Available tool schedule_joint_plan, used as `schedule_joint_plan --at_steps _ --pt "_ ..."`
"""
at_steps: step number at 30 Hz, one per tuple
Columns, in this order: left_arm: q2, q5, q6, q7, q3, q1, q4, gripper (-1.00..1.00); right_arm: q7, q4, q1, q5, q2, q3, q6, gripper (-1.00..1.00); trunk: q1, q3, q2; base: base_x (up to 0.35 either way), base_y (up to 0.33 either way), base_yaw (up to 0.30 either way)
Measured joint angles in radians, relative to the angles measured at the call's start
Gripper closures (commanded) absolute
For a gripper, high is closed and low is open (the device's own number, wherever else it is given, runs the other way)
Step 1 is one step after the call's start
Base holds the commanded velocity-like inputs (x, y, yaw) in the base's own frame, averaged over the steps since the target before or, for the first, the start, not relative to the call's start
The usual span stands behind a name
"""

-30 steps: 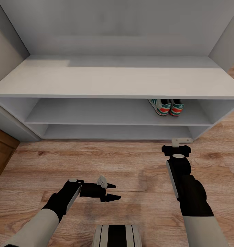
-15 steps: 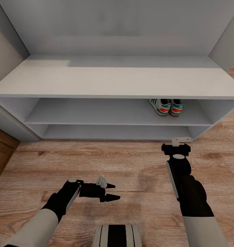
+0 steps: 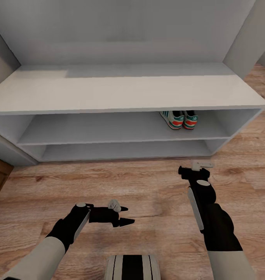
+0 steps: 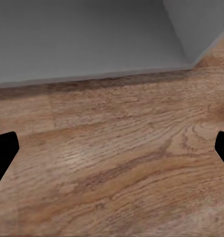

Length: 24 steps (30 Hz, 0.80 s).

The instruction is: Pick up the two gym shoes and the two sandals from the corridor floor and place them onto the hallstand (shoe rack) in the corridor, making sure they are on the rack and not on the floor. Arrange them so the two gym shoes are next to each other and the two sandals are next to each other.

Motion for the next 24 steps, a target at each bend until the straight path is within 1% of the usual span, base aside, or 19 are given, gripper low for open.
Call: schedule_joint_plan --at_steps 2,5,7,8,10,11,12,16,24 --pt "0.000 0.000 -0.003 0.004 0.000 0.000 0.000 -1.00 0.000 0.030 0.008 -0.012 0.000 -0.001 -0.016 -1.00 0.000 0.001 0.000 0.000 0.000 -0.288" --pt "0.000 0.000 -0.004 0.006 0.001 0.000 0.000 -1.00 0.001 0.078 0.015 -0.017 0.000 -0.001 -0.051 -1.00 0.000 0.003 0.000 0.000 0.000 -0.294" --pt "0.000 0.000 -0.005 0.007 0.001 0.000 0.000 -1.00 0.001 0.151 0.020 -0.020 0.000 -0.001 -0.110 -1.00 0.000 0.004 0.000 0.000 0.000 -0.297" --pt "0.000 0.000 -0.006 0.007 0.001 0.000 0.000 -1.00 0.000 0.199 0.021 -0.021 -0.001 -0.001 -0.153 -1.00 0.000 0.004 0.000 0.000 0.000 -0.298" --pt "0.000 0.000 -0.006 0.008 0.001 0.000 0.000 -1.00 0.000 0.246 0.022 -0.020 -0.001 0.000 -0.196 -1.00 0.000 0.005 0.000 0.000 0.000 -0.299" --pt "0.000 0.000 -0.006 0.008 0.001 0.000 0.000 -1.00 -0.001 0.281 0.023 -0.021 -0.001 0.000 -0.231 -1.00 0.000 0.005 0.000 0.000 0.000 -0.299" --pt "0.000 0.001 -0.006 0.008 0.001 0.000 0.000 -1.00 -0.001 0.296 0.023 -0.021 -0.001 0.000 -0.245 -1.00 0.000 0.006 0.000 0.000 0.000 -0.299" --pt "0.000 0.001 -0.006 0.009 0.001 0.000 0.000 -1.00 -0.001 0.340 0.024 -0.020 -0.001 -0.001 -0.286 -1.00 0.000 0.006 0.000 0.000 0.000 -0.300" --pt "0.000 0.001 -0.006 0.010 0.001 0.000 -0.001 -1.00 0.001 0.391 0.024 -0.021 -0.003 -0.002 -0.316 -1.00 0.000 0.006 0.000 0.000 0.000 -0.300"
